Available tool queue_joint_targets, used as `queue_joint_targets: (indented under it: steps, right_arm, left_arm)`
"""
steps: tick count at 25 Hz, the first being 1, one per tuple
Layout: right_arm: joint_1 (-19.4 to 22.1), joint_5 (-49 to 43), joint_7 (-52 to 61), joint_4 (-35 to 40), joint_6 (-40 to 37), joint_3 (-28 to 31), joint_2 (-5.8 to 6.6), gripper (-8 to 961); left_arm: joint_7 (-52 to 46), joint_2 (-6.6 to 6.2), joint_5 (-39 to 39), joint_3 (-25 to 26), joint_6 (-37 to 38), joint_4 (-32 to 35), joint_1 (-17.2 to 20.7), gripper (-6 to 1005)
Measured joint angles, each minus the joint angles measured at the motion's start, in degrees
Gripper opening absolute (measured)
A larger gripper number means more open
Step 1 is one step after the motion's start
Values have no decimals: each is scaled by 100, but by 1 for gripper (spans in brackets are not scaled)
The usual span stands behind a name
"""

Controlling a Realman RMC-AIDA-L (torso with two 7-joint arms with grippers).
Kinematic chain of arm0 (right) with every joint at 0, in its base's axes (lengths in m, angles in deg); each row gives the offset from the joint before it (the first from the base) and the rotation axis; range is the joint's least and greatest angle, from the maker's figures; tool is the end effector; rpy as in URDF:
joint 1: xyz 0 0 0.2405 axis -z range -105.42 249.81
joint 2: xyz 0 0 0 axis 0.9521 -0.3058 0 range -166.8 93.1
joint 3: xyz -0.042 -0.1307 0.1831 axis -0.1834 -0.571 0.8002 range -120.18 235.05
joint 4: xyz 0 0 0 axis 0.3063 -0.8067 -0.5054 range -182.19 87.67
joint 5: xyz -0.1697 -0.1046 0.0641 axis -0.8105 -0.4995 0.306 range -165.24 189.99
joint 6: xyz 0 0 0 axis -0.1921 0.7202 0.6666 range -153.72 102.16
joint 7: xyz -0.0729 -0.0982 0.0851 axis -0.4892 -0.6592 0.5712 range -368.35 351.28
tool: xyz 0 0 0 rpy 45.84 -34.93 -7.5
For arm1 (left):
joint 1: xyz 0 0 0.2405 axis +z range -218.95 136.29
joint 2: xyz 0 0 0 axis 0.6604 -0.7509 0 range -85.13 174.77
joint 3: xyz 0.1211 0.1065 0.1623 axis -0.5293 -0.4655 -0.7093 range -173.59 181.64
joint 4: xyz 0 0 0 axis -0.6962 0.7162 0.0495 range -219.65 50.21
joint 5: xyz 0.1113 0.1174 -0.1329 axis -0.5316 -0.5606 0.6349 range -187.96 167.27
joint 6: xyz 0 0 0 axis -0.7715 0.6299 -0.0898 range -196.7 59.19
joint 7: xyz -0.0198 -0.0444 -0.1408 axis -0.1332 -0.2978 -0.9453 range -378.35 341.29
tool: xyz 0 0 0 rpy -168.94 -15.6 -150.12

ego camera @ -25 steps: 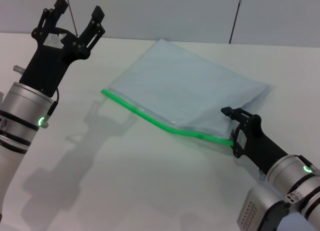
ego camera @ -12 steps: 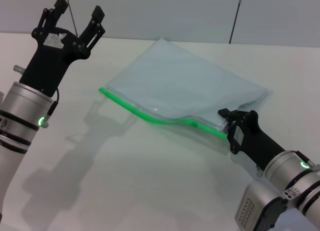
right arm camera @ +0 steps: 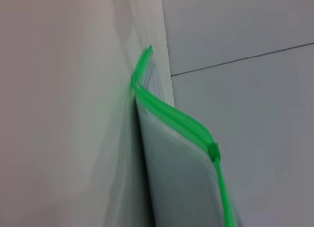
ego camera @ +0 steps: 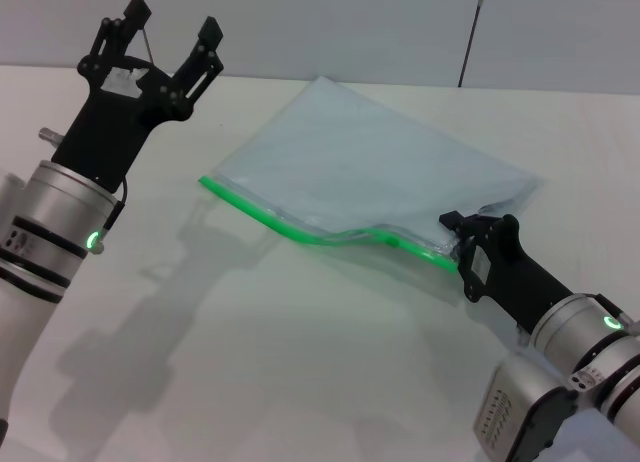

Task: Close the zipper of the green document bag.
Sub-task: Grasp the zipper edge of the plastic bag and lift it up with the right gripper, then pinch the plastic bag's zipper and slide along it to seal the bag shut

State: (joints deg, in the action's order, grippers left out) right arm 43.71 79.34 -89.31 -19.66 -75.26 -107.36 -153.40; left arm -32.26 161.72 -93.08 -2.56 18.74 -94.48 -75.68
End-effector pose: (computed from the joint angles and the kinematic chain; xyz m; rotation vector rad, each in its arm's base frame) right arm 0.2486 0.3034 -0.1057 -1.9365 -0.8765 -0.2384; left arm -0.2329 0.3343 0.0082 -1.6868 -0.2868 -1.0847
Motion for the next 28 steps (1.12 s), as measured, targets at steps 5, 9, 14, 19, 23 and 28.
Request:
queue_joint_targets:
  steps: [5, 9, 14, 19, 23, 28]
  right_arm:
    - [-41, 0, 4, -75, -29, 13, 14, 49]
    - [-111, 46, 55, -137, -35, 44, 17, 49]
    - [-226, 190, 134, -217, -18, 59, 14, 49]
    - [-245, 203, 139, -220, -61, 52, 12, 48]
    - [-269, 180, 140, -221, -42, 40, 16, 48]
    - [-290, 204, 147, -228, -19, 53, 18, 48]
  left_arm:
    - [553, 12, -149, -14, -296, -49, -84, 854]
    - [1029, 25, -595, -14, -702, -66, -217, 854]
    - [1985, 35, -1142, -12, -1204, -337, -351, 740]
    - [3225, 44, -1492, -10, -1905, -699, -497, 720]
    - [3774, 58, -1534, -10, -2335, -868, -576, 724]
    - [4027, 62, -1913, -9, -2452, -936, -593, 719]
